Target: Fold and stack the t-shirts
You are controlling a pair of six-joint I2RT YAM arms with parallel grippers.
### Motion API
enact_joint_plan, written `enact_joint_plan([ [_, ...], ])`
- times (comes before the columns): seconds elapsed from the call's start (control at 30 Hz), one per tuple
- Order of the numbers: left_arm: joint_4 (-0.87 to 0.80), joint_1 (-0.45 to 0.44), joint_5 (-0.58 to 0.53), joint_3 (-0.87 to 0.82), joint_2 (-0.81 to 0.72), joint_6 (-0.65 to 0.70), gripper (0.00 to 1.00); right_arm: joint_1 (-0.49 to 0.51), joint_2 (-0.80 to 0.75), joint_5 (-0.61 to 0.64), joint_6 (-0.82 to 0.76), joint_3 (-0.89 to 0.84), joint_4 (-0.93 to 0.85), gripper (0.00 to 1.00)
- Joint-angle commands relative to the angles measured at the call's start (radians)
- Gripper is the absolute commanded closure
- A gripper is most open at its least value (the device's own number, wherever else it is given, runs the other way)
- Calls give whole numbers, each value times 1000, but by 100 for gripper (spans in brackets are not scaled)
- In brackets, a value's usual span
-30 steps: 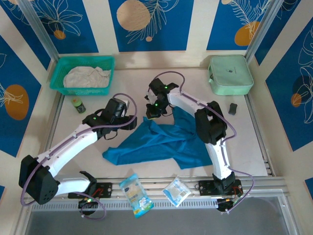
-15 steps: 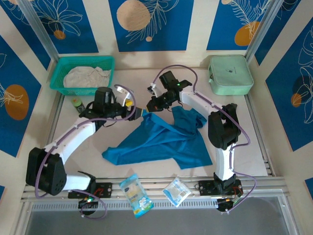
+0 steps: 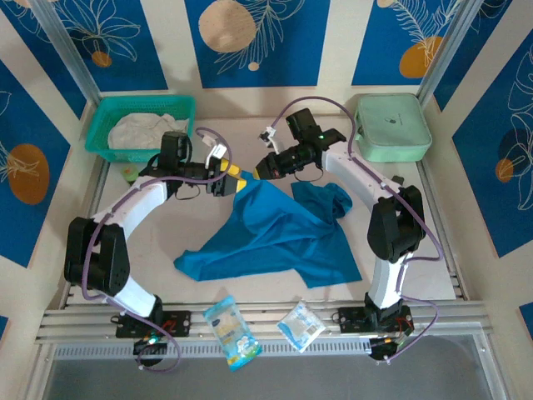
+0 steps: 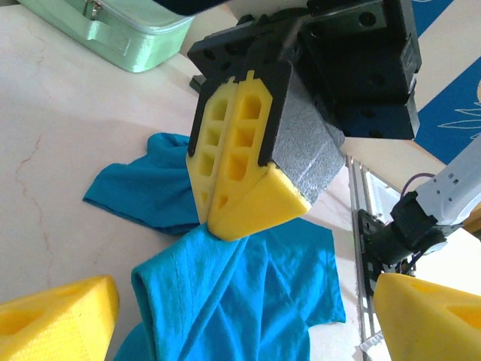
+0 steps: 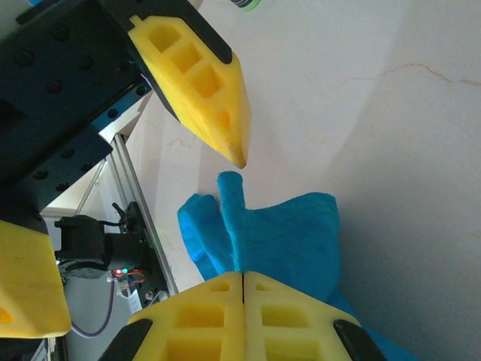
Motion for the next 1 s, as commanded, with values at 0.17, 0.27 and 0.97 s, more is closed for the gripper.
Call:
enact_joint_plan([
  [0.17,141,6,5,-10,37,-48,13,-9,-25,-54,-25,49,-40,100],
  [0.27,198,4,2,-11,68,-91,15,-10,-20,-54,-22,65,-45,100],
  [0.97,305,-34,5,-36,99,-188,46,-14,4,-19,11,113,-39,100],
])
